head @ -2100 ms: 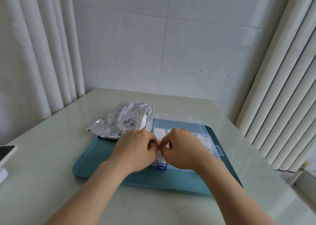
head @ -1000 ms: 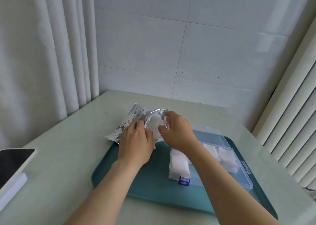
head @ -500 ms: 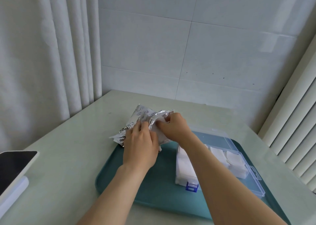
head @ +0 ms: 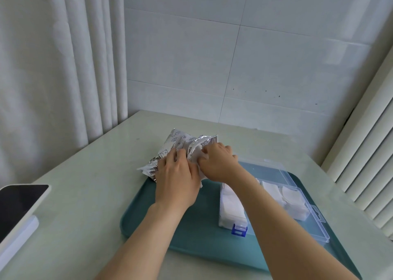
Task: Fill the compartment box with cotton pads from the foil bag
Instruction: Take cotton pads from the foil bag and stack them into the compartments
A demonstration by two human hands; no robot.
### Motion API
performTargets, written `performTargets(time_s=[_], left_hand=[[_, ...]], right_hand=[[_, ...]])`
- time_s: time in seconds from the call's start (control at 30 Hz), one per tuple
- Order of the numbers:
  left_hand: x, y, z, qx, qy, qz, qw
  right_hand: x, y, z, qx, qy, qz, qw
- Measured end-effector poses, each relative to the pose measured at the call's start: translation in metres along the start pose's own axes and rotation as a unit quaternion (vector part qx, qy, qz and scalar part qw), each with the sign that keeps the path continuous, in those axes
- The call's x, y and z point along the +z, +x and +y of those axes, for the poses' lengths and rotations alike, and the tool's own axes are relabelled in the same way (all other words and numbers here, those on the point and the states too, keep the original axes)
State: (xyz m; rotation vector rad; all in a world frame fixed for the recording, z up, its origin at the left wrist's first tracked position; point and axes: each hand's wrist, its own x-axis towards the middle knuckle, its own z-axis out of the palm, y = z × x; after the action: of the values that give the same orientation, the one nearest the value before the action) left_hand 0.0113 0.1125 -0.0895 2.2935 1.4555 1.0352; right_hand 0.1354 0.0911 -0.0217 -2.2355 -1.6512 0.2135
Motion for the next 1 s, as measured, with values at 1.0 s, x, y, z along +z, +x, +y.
performTargets(time_s=[1.0], left_hand=[[-0.008, -0.007, 0.009, 0.027, -0.053, 0.047, 0.997]], right_hand=[[-0.03, -0.022, 0.015, 0.033, 0.175, 0.097, 0.979]])
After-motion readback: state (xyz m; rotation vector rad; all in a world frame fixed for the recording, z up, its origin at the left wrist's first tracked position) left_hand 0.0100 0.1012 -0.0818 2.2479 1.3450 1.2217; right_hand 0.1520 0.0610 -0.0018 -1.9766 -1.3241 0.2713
